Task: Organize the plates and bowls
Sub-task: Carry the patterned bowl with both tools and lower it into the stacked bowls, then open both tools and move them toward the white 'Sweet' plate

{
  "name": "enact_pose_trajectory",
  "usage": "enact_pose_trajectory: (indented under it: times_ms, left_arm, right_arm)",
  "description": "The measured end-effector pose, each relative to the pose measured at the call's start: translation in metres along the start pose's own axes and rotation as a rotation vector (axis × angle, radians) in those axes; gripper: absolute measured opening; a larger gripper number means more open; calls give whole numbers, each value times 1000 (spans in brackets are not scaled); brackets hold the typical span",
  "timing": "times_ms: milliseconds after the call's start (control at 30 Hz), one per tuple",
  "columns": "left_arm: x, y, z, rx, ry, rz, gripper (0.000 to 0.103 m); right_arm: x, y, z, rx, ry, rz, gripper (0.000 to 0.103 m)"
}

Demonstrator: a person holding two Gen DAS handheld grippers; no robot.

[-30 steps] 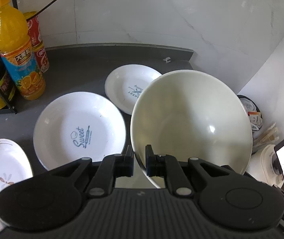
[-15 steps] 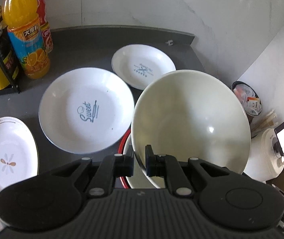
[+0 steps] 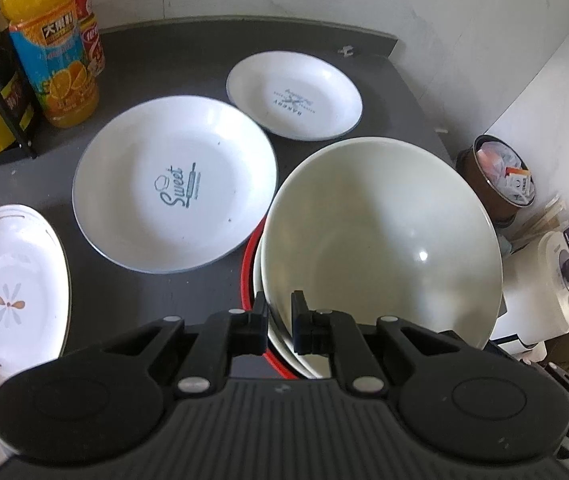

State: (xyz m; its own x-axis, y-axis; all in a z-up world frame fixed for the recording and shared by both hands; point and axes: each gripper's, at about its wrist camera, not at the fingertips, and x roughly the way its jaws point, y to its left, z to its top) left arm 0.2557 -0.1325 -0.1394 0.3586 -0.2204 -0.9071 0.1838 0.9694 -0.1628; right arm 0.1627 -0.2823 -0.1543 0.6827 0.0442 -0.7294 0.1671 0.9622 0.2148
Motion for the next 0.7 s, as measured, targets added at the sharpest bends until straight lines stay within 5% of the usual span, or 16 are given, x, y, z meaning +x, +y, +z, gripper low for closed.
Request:
enact_pose_trajectory:
  times_ms: [267, 433, 700]
  left_arm:
    - [7, -2, 0, 34, 14, 9, 12]
    - [8, -5, 4, 81, 14, 27, 17]
    - [-6, 1, 14, 61, -38, 44, 47]
  right_arm:
    - [11, -1, 1, -9, 47, -3, 31]
    - [4, -4, 2, -20, 31, 4, 50]
    - [-3, -14, 22, -69, -3, 0, 54]
